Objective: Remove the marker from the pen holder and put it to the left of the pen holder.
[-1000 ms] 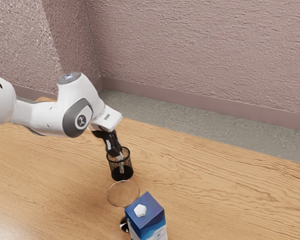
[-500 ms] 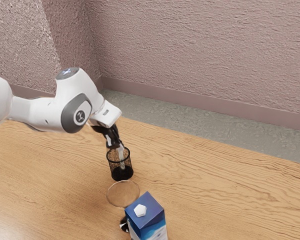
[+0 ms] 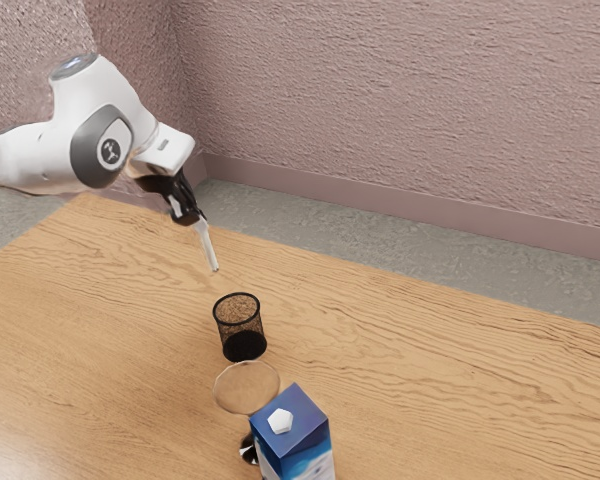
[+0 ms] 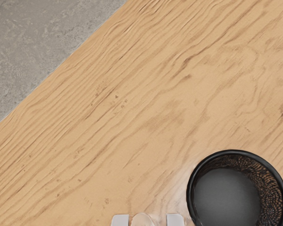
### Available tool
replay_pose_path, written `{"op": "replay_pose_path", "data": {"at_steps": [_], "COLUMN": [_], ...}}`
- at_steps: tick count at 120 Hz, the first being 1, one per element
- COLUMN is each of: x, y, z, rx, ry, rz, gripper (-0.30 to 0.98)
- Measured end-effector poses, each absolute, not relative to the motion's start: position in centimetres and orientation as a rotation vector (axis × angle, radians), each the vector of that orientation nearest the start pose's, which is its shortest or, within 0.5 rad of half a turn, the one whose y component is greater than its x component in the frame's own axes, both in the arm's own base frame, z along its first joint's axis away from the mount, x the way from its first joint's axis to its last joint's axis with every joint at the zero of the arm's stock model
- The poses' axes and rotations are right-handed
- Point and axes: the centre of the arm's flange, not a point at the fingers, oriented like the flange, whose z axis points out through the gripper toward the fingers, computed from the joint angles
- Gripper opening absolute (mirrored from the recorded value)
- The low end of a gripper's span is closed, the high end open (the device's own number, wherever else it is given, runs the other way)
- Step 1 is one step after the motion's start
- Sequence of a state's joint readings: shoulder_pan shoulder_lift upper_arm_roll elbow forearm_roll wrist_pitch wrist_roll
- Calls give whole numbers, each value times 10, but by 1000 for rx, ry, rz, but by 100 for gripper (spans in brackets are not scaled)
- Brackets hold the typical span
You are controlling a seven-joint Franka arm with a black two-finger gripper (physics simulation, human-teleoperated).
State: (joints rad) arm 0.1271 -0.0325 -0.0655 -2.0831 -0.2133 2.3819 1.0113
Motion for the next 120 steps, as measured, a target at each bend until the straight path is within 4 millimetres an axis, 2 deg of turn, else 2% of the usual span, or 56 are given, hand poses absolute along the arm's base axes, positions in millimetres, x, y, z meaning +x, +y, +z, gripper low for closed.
{"op": "replay_pose_path", "data": {"at_steps": [4, 9, 13, 21, 28, 35, 44, 56, 70, 83, 95, 106, 120], "x": [587, 602, 609, 616, 617, 609, 599, 590, 570, 553, 547, 538, 514], "y": [45, 61, 75, 97, 111, 132, 150, 162, 172, 169, 160, 160, 169], "z": [460, 438, 425, 414, 390, 364, 343, 332, 320, 309, 300, 289, 271], "rx": [-2846, -2895, -2926, -2961, -3004, -3046, -3068, -3073, -3095, -3113, -3129, -3145, -3181], "ry": [1191, 1138, 1078, 944, 829, 707, 597, 515, 408, 373, 368, 348, 273], "rz": [-555, -542, -558, -649, -689, -693, -699, -711, -718, -698, -683, -656, -601], "gripper": [-6, -6, -6, -6, -6, -6, -6, -3, -1, 5, 7, 3, 5]}}
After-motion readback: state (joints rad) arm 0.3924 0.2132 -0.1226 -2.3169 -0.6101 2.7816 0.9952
